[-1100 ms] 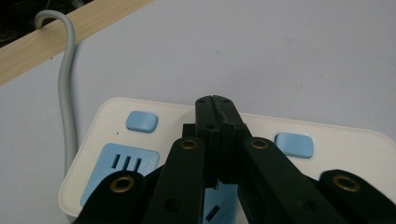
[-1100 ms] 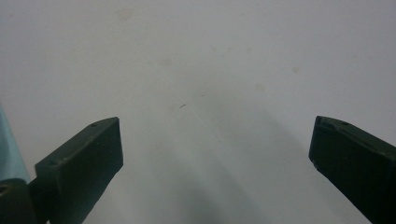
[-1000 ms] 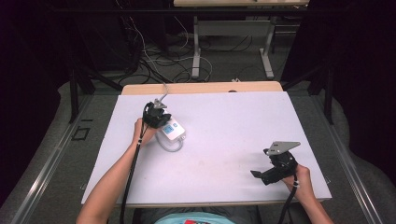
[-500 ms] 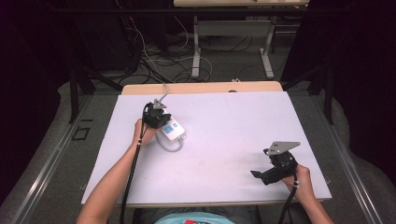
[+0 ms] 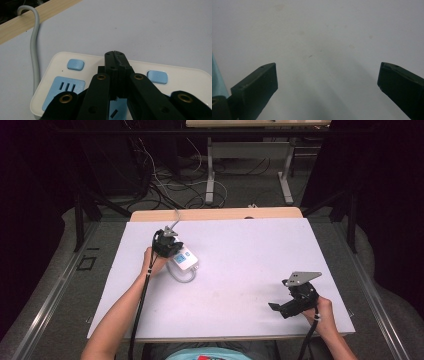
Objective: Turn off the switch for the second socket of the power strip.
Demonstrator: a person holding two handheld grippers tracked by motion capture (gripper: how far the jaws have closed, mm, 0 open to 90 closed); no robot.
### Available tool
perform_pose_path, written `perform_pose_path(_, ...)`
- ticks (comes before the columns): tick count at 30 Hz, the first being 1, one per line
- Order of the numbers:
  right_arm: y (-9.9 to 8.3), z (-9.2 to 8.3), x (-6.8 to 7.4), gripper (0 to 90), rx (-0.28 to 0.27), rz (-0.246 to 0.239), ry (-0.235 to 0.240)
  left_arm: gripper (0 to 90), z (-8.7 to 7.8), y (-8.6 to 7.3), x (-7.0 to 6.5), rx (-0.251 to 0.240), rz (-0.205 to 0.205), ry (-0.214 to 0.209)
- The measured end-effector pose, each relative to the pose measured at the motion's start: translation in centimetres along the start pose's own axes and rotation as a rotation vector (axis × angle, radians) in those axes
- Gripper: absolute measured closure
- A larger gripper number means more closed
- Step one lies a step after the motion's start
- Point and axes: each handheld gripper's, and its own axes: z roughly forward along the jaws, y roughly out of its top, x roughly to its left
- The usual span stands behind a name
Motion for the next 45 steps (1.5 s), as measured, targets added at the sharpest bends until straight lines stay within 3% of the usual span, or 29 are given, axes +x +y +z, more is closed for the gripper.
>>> perform_pose_path(33,0.0,0.11,0.01,2.4,-0.006,-0.002,0.001,90.0,-0.08,0.12,0.23,0.03,0.005,-0.022)
perform_pose_path(45,-0.01,0.1,0.01,2.4,-0.005,-0.002,-0.002,90.0,0.07,-0.04,0.24,0.0,-0.01,-0.018)
